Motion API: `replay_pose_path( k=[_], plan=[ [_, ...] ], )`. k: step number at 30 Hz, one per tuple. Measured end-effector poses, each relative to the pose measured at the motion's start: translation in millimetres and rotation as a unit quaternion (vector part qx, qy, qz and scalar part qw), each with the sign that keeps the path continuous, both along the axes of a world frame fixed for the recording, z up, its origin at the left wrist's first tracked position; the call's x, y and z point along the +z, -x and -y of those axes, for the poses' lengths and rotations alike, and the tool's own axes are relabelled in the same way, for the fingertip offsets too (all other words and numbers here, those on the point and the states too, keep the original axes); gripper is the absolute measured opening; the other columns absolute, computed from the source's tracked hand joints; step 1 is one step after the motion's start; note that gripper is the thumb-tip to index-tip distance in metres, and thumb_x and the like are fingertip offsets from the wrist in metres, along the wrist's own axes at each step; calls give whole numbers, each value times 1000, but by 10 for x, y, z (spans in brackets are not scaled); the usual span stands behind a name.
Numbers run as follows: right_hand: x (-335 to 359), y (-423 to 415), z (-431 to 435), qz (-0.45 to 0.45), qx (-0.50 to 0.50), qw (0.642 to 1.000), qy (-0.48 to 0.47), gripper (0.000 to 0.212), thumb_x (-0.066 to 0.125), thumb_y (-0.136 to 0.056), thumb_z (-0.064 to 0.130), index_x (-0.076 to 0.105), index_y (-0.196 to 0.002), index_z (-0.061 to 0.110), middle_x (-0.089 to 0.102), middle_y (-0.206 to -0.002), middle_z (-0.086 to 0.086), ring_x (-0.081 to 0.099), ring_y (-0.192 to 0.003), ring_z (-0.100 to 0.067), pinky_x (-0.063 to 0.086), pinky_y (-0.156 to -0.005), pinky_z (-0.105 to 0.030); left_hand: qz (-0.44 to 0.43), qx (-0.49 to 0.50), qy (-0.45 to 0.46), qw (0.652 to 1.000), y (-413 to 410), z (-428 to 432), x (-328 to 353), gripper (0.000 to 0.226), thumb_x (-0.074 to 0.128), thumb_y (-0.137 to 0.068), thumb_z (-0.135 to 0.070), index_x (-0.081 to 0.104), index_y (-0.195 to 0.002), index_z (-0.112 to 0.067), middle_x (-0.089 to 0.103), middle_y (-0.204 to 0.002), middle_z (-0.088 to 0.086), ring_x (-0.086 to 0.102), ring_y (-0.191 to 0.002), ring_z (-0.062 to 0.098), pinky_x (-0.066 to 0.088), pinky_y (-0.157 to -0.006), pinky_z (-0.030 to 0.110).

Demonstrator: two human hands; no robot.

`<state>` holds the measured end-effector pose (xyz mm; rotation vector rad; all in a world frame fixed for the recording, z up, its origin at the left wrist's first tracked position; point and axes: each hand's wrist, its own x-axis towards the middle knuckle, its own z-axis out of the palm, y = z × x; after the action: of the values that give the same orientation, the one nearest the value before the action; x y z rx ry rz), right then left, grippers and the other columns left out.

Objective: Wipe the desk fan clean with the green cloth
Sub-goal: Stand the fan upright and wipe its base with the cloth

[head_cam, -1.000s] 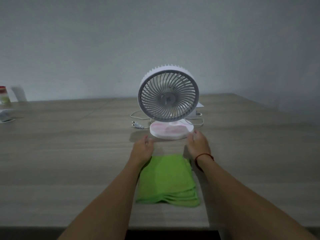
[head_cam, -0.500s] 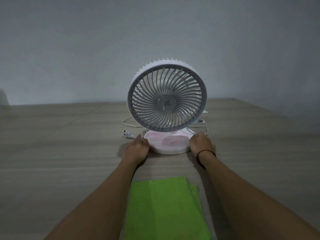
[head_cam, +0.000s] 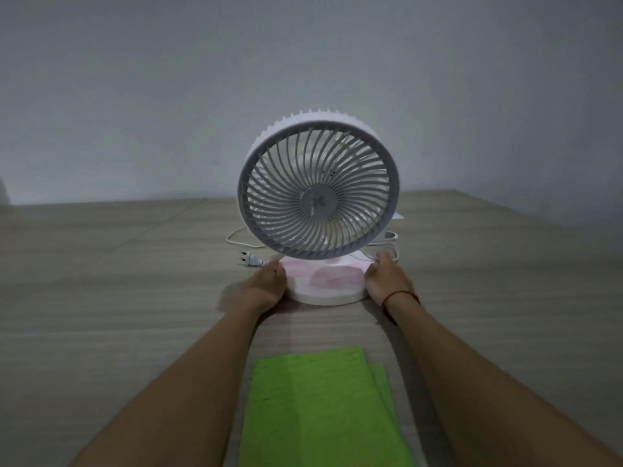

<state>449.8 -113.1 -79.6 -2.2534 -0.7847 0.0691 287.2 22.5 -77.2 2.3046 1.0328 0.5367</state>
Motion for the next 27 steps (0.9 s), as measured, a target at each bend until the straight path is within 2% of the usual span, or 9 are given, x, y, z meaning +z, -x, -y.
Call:
replay_pose_path(
  k=[4, 7, 10, 13, 16, 20, 23, 27],
  plan=[
    [-8, 125, 124, 15, 21, 999, 19, 44, 32, -94, 24, 37, -137, 13, 53, -137, -21, 50, -124, -37, 38, -103, -40, 21, -2, 21, 1000, 64, -13, -46, 44, 22, -102, -20, 48, -138, -13, 47, -147, 13, 44, -135, 28, 31, -113, 35],
    [-4, 239, 234, 25, 20, 999, 31, 40, 31, -95, 24, 40, -132, 11, 55, -134, -21, 52, -122, -37, 39, -100, -39, 23, -4, 22, 999, 198, 87, -51, 44, 24, -100, -19, 50, -136, -16, 51, -144, 12, 47, -132, 29, 35, -112, 37],
    [-5, 353, 354, 32, 23, 999, 36, 40, 30, -95, 26, 45, -128, 9, 56, -132, -22, 53, -120, -37, 41, -98, -39, 18, -3, 29, 999, 346, 194, -68, 46, 24, -99, -21, 48, -138, -14, 51, -144, 12, 48, -132, 28, 35, -112, 37],
    [-2, 489, 491, 35, 31, 998, 44, 43, 29, -95, 27, 44, -131, 9, 54, -135, -22, 52, -121, -38, 40, -99, -40, 17, -1, 25, 1000, 505, 359, -66, 53, 21, -94, -28, 47, -139, -13, 50, -145, 14, 48, -132, 28, 35, -113, 39],
    [3, 631, 644, 45, 35, 997, 47, 43, 29, -95, 26, 45, -130, 9, 55, -133, -23, 52, -120, -38, 40, -99, -40, 16, 11, 22, 1000, 636, 544, -56, 47, 22, -100, -23, 46, -139, -13, 50, -144, 15, 48, -131, 30, 35, -112, 39],
    [9, 794, 838, 54, 50, 996, 46, 44, 28, -95, 26, 46, -133, 13, 56, -133, -20, 53, -121, -36, 39, -101, -39, 5, 7, 12, 1000, 810, 743, -55, 57, 18, -92, -36, 44, -140, -18, 51, -143, 15, 49, -130, 30, 36, -112, 41],
    [-2, 877, 956, 51, 50, 996, 54, 45, 27, -95, 27, 47, -132, 13, 56, -134, -19, 53, -120, -36, 40, -100, -39, -13, 8, 13, 1000, 927, 850, -57, 49, 20, -100, -27, 38, -144, -17, 46, -148, 15, 45, -135, 30, 33, -115, 41],
    [-11, 967, 1081, 44, 43, 996, 57, 44, 26, -96, 27, 46, -132, 11, 54, -135, -19, 51, -122, -36, 38, -102, -39, -19, 16, 3, 1000, 1029, 1000, -55, 53, 19, -97, -32, 34, -146, -18, 44, -150, 15, 44, -136, 32, 32, -115, 43]
  ],
)
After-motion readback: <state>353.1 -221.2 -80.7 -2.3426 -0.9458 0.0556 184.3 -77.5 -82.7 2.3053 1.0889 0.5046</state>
